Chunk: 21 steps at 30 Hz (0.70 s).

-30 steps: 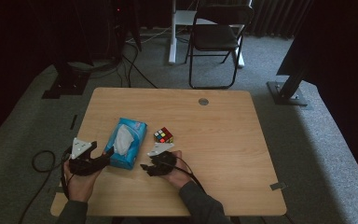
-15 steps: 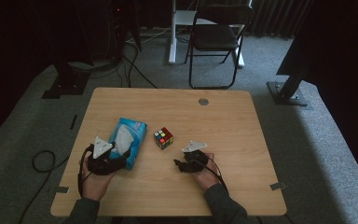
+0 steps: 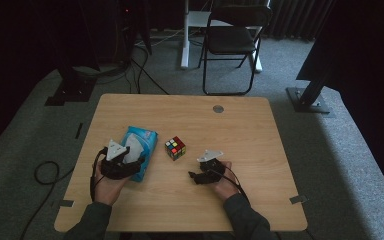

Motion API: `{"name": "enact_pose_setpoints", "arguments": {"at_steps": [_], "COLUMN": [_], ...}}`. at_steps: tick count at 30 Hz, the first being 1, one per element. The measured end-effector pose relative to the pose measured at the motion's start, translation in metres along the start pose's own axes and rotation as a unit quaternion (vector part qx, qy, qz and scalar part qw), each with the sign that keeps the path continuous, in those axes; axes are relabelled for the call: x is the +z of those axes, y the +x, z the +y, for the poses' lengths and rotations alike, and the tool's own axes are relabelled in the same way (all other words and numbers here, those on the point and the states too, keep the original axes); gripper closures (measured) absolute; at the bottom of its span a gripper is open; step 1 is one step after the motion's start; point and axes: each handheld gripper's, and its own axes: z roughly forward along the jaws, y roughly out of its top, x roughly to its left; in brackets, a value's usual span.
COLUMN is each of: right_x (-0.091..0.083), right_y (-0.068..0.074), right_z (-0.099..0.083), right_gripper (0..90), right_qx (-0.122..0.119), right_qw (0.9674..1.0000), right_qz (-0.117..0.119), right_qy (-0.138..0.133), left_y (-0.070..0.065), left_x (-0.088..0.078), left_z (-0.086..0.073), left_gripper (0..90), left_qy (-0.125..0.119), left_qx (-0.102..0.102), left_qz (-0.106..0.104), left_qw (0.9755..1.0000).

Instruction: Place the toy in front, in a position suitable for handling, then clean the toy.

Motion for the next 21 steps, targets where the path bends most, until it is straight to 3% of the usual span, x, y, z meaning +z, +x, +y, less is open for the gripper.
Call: {"name": "enact_pose_setpoints", "arguments": {"at_steps": [3,7,21], "right_x": [0.001,0.002,0.001], "right_y": [-0.008,-0.016,-0.017], "right_z": [0.000,0.000,-0.006], "right_gripper": [25.4,24.8,25.1], "right_qx": [-0.009,-0.021,-0.007], "right_qw": [0.9999,0.9995,0.9997], "right_qz": [0.010,0.022,0.008], "right_qy": [0.003,0.001,-0.021], "left_y": [0.002,0.004,0.015], "left_x": [0.002,0.004,0.012], "left_z": [0.001,0.004,0.009], "left_gripper": [31.5,31.8,31.8], "left_qy": [0.000,0.005,0.013], "left_qx": [-0.001,0.003,0.014], "left_qz": [0.000,0.006,0.046], "left_qw": [1.0000,1.0000,0.9987]}}
